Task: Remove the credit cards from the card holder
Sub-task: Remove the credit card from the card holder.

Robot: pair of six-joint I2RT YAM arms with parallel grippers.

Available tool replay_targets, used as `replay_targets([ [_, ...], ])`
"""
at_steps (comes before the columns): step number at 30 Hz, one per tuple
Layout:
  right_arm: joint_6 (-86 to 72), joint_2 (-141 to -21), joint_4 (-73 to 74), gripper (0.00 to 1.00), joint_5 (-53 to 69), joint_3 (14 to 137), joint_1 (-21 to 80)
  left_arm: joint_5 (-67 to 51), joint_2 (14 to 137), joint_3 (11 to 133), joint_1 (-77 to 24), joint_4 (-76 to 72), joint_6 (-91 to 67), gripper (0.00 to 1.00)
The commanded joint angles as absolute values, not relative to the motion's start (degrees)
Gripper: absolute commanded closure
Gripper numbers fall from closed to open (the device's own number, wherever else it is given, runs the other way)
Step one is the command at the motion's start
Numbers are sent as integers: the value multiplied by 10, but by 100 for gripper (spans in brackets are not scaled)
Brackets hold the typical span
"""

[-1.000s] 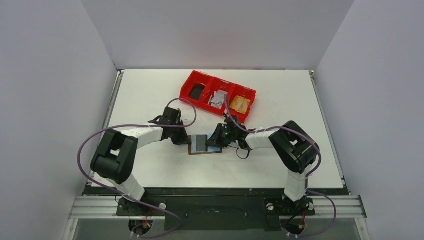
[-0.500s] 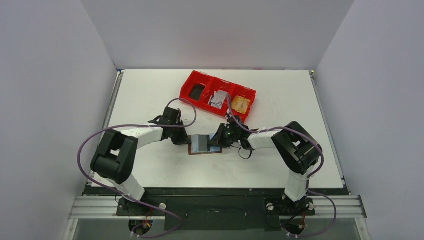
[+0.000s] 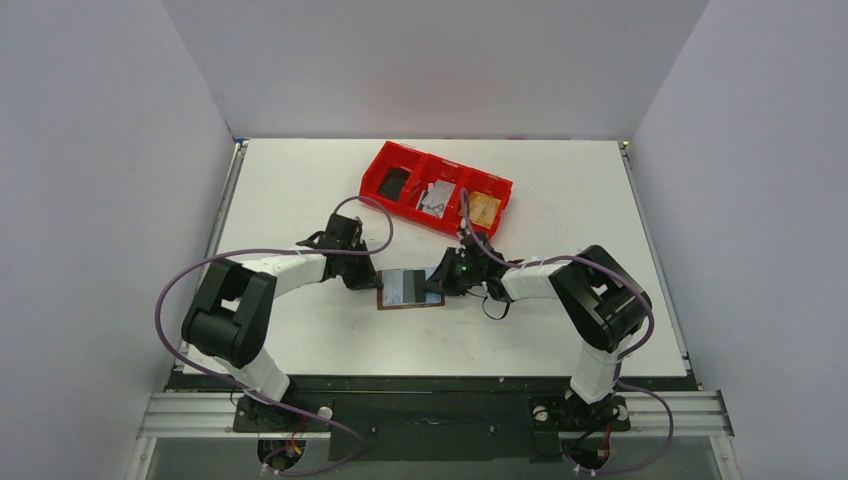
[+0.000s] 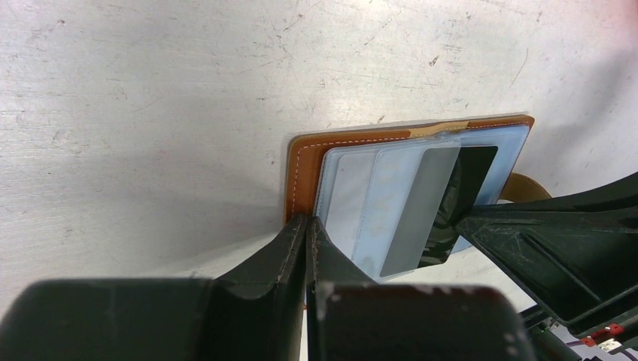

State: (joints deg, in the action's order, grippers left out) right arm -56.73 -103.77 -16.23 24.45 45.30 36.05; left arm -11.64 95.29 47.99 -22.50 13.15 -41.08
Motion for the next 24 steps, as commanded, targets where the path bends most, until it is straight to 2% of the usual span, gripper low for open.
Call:
replay_targets([
  [1, -545, -1016, -133, 100, 214, 430, 347, -68, 1005, 451, -231, 172, -388, 100],
  [24, -524, -951, -96, 100, 227, 425, 321, -86, 977, 484, -234, 185, -389, 100],
])
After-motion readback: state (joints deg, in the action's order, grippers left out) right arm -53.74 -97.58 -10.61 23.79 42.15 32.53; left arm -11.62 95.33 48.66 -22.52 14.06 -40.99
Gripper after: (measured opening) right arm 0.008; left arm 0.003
